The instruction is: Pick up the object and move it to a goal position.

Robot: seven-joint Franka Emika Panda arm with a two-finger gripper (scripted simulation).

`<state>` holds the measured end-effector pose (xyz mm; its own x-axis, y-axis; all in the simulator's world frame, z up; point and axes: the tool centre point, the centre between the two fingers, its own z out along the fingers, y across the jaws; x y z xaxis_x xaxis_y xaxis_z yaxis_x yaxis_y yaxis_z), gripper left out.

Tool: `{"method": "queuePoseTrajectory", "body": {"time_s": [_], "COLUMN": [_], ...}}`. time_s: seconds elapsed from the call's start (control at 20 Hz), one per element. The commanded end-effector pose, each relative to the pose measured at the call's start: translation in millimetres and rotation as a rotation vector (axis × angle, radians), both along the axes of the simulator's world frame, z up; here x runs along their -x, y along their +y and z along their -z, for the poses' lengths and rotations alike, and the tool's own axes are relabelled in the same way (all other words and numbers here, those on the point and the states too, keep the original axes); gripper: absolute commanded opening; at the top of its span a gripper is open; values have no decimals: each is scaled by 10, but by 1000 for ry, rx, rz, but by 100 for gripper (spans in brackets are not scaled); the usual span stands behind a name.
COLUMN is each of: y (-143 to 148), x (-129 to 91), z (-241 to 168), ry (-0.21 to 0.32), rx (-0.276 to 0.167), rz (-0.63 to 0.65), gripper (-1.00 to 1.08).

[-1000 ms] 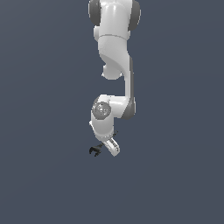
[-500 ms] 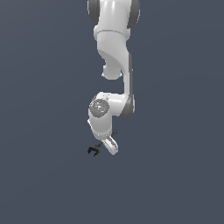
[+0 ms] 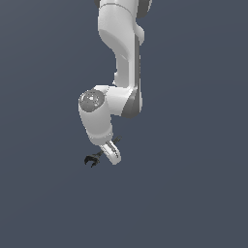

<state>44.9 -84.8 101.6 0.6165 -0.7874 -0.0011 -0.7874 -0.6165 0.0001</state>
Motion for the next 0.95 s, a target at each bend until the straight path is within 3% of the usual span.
{"method": "queuePoseTrajectory", "body": {"time_s": [0.0,0.45,0.9], "y": [-144,-539,-663], "x": [0,-26,-48], "z": [-277,-1041,-1278], "ry": [-1,-1,-1], "rx": [0,1,1], "rz": [0,-1,-1], "gripper": [-100,-100,-100]}}
